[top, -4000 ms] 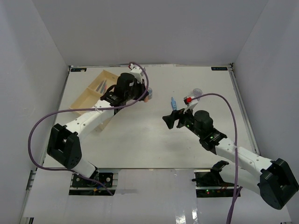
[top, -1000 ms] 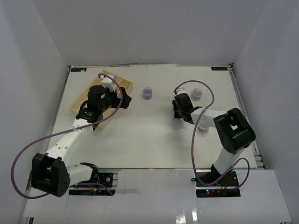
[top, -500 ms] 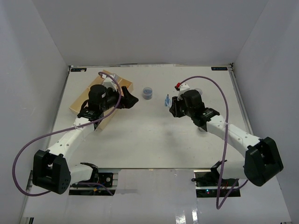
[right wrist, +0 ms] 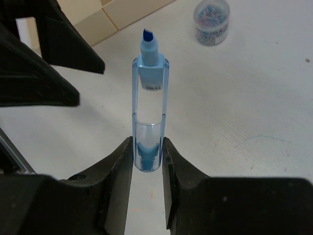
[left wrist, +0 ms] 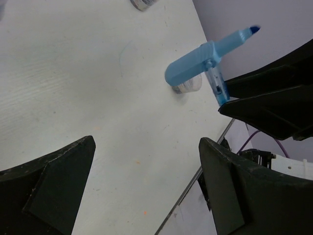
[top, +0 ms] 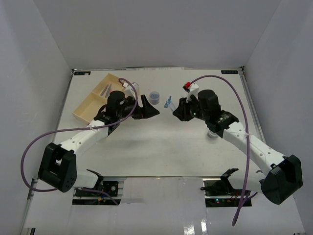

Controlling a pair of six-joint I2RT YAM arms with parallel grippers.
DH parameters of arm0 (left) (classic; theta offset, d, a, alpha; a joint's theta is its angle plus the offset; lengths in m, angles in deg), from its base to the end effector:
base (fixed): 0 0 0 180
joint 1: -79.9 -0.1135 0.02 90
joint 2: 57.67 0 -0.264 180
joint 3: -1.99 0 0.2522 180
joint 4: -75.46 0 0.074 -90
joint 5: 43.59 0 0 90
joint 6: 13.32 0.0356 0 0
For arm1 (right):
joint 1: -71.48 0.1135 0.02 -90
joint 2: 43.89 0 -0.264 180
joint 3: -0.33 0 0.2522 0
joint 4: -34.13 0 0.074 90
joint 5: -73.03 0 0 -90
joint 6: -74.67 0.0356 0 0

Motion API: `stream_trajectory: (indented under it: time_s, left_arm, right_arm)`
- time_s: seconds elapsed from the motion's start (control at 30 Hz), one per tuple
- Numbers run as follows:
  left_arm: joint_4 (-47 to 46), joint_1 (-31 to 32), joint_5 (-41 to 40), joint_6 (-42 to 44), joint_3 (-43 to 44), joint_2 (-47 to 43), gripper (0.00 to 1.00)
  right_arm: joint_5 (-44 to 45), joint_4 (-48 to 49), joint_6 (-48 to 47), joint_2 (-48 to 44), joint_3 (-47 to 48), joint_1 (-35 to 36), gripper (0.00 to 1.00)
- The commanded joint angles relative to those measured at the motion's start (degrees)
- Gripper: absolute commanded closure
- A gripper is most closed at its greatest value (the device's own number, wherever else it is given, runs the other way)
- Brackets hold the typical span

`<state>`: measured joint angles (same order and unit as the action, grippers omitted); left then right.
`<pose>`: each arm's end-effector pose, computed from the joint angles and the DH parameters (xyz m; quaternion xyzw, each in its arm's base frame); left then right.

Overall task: Sort the stationery into containers
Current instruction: Pick up the pen from the center of the board.

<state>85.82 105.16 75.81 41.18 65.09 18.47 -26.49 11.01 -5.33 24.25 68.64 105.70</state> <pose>0.2628 -0.1433 0.2712 0.0666 0.8177 -0.4515 0.3509 0.2236 0.1592 0.3167 -0.2191 0.8027 0.2713 0.4839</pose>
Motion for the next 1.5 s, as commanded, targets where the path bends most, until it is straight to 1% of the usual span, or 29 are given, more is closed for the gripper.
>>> stream_trajectory:
  time_s: [0.0, 0.2, 0.3, 0.57, 0.87, 1.2, 1.47]
  left_arm:
    - [-2.2, 2.5, 0.6, -2.2, 0.9, 2.1, 0.02]
    - [-4.8, 4.7, -0.2, -4.3, 2.0, 4.7, 0.02]
    - [-6.4, 5.4, -0.8, -6.7, 2.6, 5.9, 0.02]
    - [-12.4, 6.1, -6.5, -12.4, 2.5, 6.6, 0.02]
    - [-13.4, 6.0, -13.0, -12.8, 2.0, 6.1, 0.02]
    - [-15.1, 6.1, -15.1, -13.7, 2.2, 5.3, 0.02]
    - [-15.1, 6.1, -14.9, -13.3, 2.7, 5.1, 0.02]
  right_arm:
    - [-3.5, 0.1, 0.0, -1.2, 4.6, 0.3, 0.73]
    - [-4.1, -0.5, 0.0, -1.4, 7.2, 0.2, 0.73]
    - [-4.7, -0.6, 0.3, -1.3, 7.7, 0.2, 0.73]
    - [-5.2, 0.0, 0.5, -2.4, 6.6, 0.2, 0.73]
    - [-5.3, 0.4, 0.5, -4.0, 5.1, 0.2, 0.73]
    - [-6.0, 1.1, 0.6, -5.0, 2.9, 0.2, 0.73]
    - [-6.1, 1.4, 0.5, -5.6, 2.0, 0.2, 0.73]
